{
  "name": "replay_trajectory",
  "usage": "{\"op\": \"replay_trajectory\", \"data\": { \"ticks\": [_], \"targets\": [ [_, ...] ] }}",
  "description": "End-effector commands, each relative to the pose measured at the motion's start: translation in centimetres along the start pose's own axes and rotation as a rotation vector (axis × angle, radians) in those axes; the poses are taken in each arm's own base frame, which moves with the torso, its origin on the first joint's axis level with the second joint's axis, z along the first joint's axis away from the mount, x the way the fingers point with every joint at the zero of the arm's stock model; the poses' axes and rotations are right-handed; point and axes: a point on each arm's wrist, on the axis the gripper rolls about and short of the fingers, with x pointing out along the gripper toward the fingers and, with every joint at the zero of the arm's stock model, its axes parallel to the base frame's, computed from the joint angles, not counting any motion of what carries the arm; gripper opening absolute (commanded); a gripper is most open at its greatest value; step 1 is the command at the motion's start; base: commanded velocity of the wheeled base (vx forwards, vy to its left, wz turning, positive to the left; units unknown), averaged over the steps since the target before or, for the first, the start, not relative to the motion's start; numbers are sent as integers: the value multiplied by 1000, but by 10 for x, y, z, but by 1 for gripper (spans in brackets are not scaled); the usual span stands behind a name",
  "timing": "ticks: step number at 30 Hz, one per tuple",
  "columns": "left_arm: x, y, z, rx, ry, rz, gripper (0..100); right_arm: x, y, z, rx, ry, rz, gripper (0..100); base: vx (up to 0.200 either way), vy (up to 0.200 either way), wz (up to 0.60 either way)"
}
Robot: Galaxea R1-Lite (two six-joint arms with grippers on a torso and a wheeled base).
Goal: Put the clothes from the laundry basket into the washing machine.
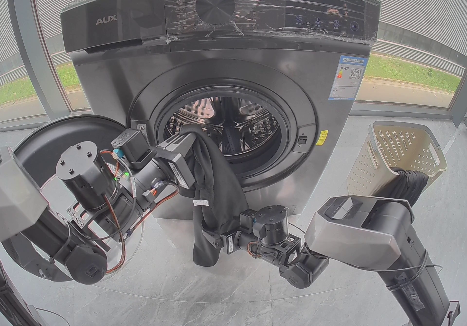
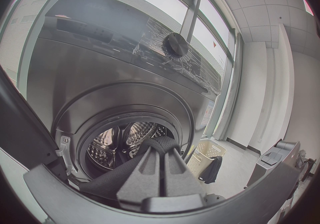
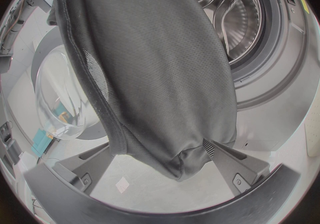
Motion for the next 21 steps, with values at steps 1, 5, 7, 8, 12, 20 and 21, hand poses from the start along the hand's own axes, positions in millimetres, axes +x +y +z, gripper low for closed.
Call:
{"op": "replay_trajectory", "data": {
  "ticks": [1, 5, 7, 8, 12, 20, 21],
  "targets": [
    [-1, 0, 1, -2, -3, -1, 0, 9, -8, -9, -7, -3, -19, 100, 0, 0, 0],
    [-1, 1, 1, -1, -2, 3, 0, 11, -8, -9, -10, -27, -16, 0, 0, 0, 0],
    [-1, 1, 0, -1, 0, 3, 0, 11, -7, -8, -10, -36, -14, 0, 0, 0, 0],
    [-1, 2, 0, -3, 4, 6, 0, 10, -7, -7, -11, -45, -12, 0, 0, 0, 0],
    [-2, 7, -1, -3, 6, 20, 0, 1, -8, -9, -15, -43, -14, 0, 0, 0, 0],
    [-4, 25, 2, 0, 3, 68, 0, -55, -13, 26, -67, -103, -42, 0, 0, 0, 0],
    [-4, 25, 2, 0, 3, 68, 0, -55, -13, 26, -67, -103, -42, 0, 0, 0, 0]
  ]
}}
